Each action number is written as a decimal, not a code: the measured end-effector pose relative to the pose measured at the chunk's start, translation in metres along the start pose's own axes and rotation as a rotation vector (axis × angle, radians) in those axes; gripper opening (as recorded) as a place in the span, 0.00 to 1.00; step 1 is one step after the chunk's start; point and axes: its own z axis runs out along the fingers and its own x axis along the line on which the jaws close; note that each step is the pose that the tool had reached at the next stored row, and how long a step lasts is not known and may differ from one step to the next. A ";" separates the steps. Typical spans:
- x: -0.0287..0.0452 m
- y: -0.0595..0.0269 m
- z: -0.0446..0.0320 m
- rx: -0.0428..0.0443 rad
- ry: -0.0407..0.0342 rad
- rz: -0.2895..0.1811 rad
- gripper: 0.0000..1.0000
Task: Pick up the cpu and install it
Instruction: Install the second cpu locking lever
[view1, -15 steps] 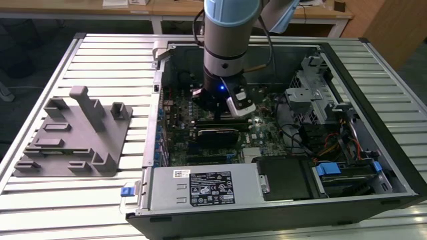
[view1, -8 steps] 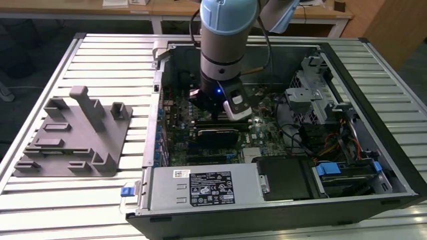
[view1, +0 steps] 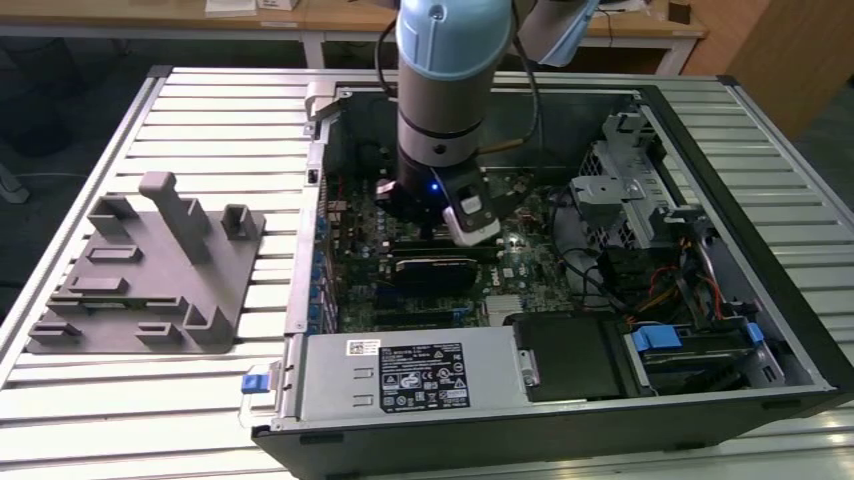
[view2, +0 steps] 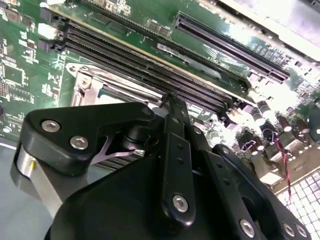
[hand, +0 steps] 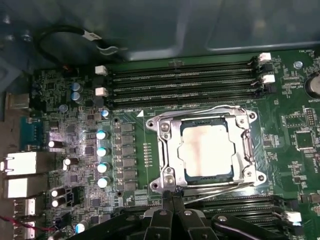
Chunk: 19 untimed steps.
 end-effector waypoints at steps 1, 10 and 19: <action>0.0010 -0.0005 0.0000 -0.0039 0.0004 0.000 0.11; 0.0027 -0.0090 -0.0008 -0.0131 0.0018 -0.004 0.11; 0.0067 -0.0107 0.0045 -0.0495 0.0058 -0.008 0.11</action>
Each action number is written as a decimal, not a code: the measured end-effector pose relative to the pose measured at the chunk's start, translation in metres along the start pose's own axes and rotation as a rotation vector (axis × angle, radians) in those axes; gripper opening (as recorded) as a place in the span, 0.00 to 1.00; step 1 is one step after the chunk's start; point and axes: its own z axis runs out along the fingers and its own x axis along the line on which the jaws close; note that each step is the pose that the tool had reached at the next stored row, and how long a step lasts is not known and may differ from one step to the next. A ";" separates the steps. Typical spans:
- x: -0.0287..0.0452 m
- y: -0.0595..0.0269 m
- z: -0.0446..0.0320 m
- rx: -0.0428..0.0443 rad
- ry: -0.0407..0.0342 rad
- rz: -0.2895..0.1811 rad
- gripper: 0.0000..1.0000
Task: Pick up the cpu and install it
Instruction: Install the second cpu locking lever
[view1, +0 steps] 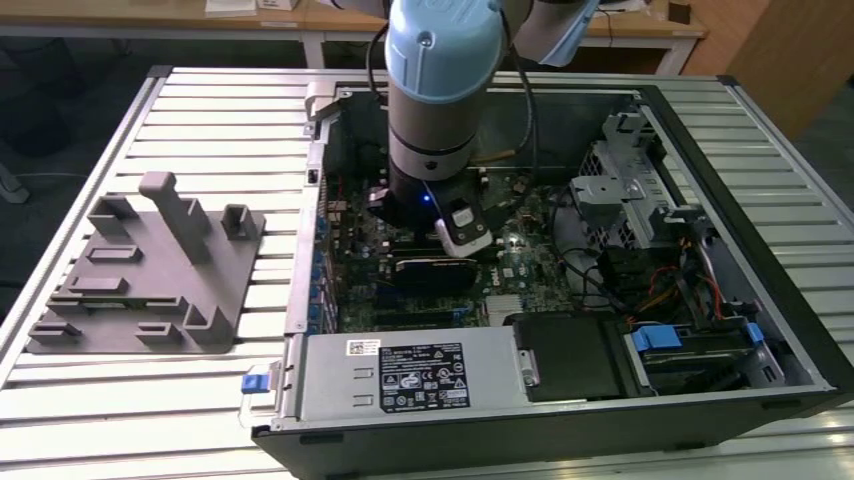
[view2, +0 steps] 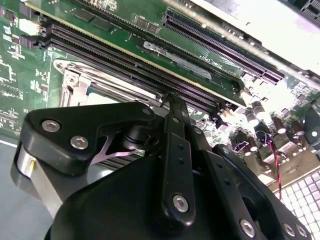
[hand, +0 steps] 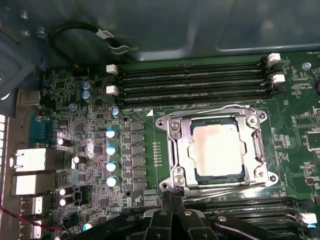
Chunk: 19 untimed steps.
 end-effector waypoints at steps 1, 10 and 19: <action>0.0002 -0.0001 0.0004 -0.0038 0.0003 0.000 0.11; 0.0044 -0.0014 0.0041 -0.0347 0.0032 -0.001 0.11; 0.0045 -0.0012 0.0047 -0.0607 0.0045 -0.001 0.11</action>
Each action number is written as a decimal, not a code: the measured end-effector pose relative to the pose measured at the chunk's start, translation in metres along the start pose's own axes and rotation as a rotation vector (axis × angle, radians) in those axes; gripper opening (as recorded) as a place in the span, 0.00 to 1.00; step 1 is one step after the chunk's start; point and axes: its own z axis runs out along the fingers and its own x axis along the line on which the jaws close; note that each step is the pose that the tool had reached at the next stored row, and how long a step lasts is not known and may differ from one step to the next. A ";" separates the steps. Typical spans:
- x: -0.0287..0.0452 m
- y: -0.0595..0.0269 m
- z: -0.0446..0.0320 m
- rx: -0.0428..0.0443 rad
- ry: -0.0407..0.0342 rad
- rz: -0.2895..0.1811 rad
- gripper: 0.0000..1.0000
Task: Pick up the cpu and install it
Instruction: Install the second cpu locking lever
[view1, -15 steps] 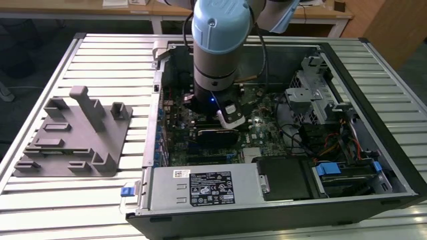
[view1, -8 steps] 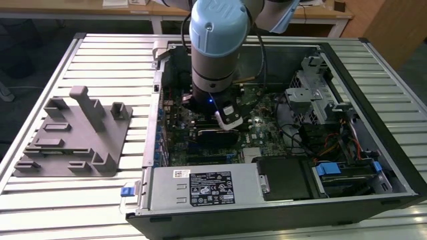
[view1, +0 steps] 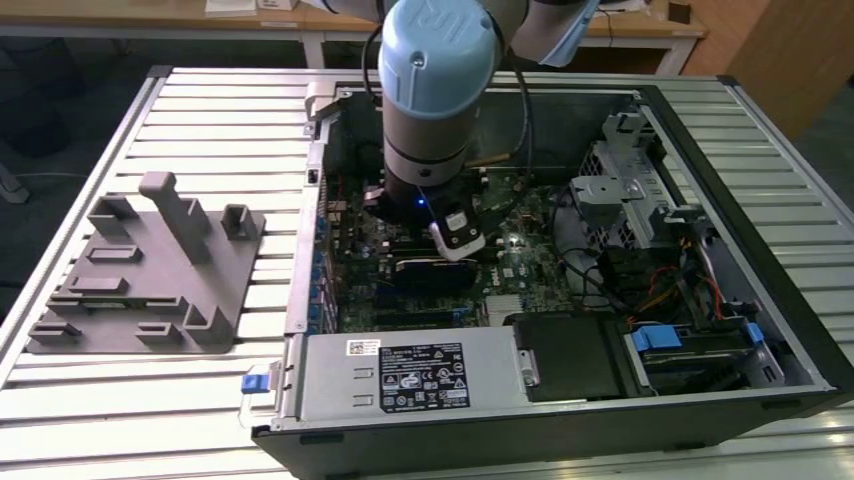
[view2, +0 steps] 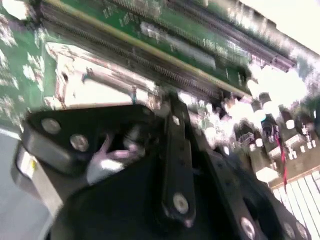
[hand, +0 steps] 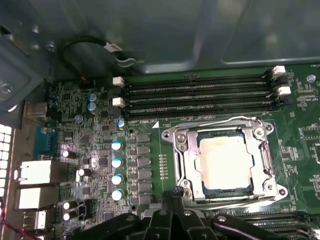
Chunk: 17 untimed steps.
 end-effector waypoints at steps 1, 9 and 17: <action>0.0000 0.0000 -0.0002 -0.0029 0.0006 0.000 0.11; 0.0033 -0.0007 0.0012 -0.0068 0.0010 0.000 0.11; 0.0053 -0.0012 0.0024 -0.0104 0.0011 0.000 0.11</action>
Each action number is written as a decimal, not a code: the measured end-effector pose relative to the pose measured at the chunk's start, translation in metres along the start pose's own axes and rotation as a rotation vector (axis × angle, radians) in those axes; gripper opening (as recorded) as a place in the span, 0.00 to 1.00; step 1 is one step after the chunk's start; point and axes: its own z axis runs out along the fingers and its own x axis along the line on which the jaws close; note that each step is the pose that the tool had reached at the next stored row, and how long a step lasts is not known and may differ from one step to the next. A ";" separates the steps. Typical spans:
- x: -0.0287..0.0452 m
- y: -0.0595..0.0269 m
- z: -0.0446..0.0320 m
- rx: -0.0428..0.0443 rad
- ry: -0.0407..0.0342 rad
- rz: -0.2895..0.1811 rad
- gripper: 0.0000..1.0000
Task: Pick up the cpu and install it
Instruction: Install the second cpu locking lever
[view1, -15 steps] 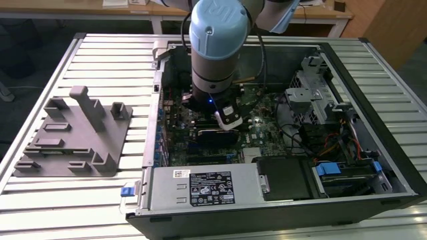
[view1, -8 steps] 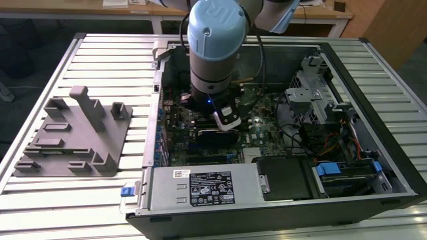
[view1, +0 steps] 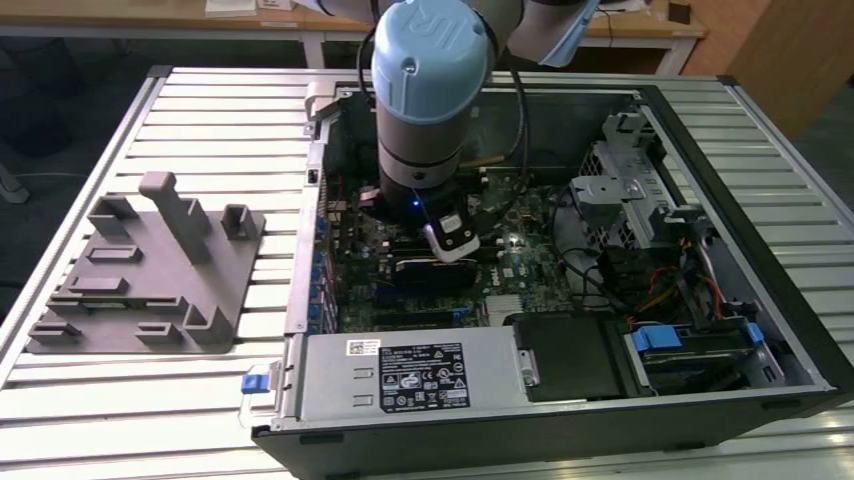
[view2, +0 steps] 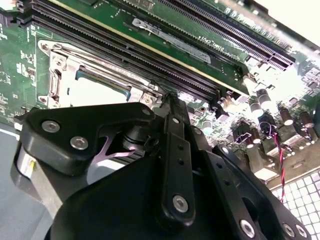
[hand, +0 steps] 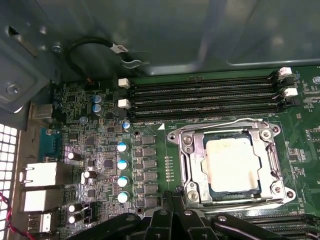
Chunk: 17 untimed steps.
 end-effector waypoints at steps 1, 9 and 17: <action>0.0003 -0.0001 0.0002 -0.0009 0.0002 0.000 0.11; 0.0013 -0.0004 0.0014 -0.0071 0.0008 0.000 0.11; 0.0015 0.0009 -0.0019 -0.0073 0.0008 0.000 0.11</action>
